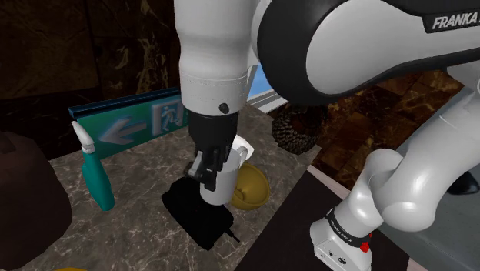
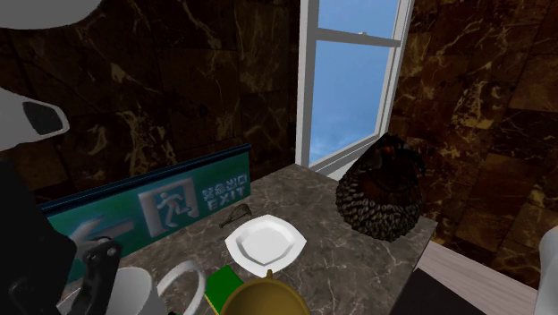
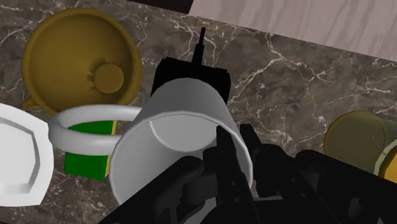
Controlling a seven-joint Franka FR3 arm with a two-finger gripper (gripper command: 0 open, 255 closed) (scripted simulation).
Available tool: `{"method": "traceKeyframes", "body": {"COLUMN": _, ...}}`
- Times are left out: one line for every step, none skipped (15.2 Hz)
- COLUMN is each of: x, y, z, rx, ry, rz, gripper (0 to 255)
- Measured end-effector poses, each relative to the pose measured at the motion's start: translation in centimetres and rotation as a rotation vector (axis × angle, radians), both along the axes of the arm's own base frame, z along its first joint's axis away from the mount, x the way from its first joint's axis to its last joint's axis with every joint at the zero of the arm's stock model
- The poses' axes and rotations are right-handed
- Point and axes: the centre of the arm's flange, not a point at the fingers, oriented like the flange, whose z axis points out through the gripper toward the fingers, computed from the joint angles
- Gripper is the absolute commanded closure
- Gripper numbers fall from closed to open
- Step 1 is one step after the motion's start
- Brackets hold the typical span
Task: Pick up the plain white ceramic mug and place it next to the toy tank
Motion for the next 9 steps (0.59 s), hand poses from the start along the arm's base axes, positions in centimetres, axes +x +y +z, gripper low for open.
{"method": "traceKeyframes", "body": {"x": -0.8, "y": 1.2, "z": 0.3, "rx": 0.0, "ry": 0.0, "rz": 0.001, "gripper": 255}}
{"method": "traceKeyframes", "body": {"x": -1.5, "y": 2.2, "z": 0.2, "rx": 0.0, "ry": 0.0, "rz": 0.0, "gripper": 255}}
{"method": "traceKeyframes", "body": {"x": -2.3, "y": 3.3, "z": 0.1, "rx": 0.0, "ry": 0.0, "rz": 0.0, "gripper": 255}}
{"method": "traceKeyframes", "body": {"x": -3.0, "y": 4.4, "z": 0.2, "rx": 0.0, "ry": 0.0, "rz": 0.0, "gripper": 255}}
{"method": "traceKeyframes", "body": {"x": -3.8, "y": 5.5, "z": 0.1, "rx": 0.0, "ry": 0.0, "rz": 0.0, "gripper": 255}}
{"method": "traceKeyframes", "body": {"x": -4.5, "y": 6.4, "z": 0.0, "rx": 0.0, "ry": 0.0, "rz": 0.0, "gripper": 255}}
{"method": "traceKeyframes", "body": {"x": -5.5, "y": 7.7, "z": 0.0, "rx": 0.0, "ry": 0.0, "rz": 0.001, "gripper": 255}}
{"method": "traceKeyframes", "body": {"x": -6.3, "y": 9.0, "z": 0.1, "rx": 0.0, "ry": 0.0, "rz": 0.001, "gripper": 255}}
{"method": "traceKeyframes", "body": {"x": -7.1, "y": 10.2, "z": -0.1, "rx": 0.001, "ry": 0.0, "rz": 0.001, "gripper": 255}}
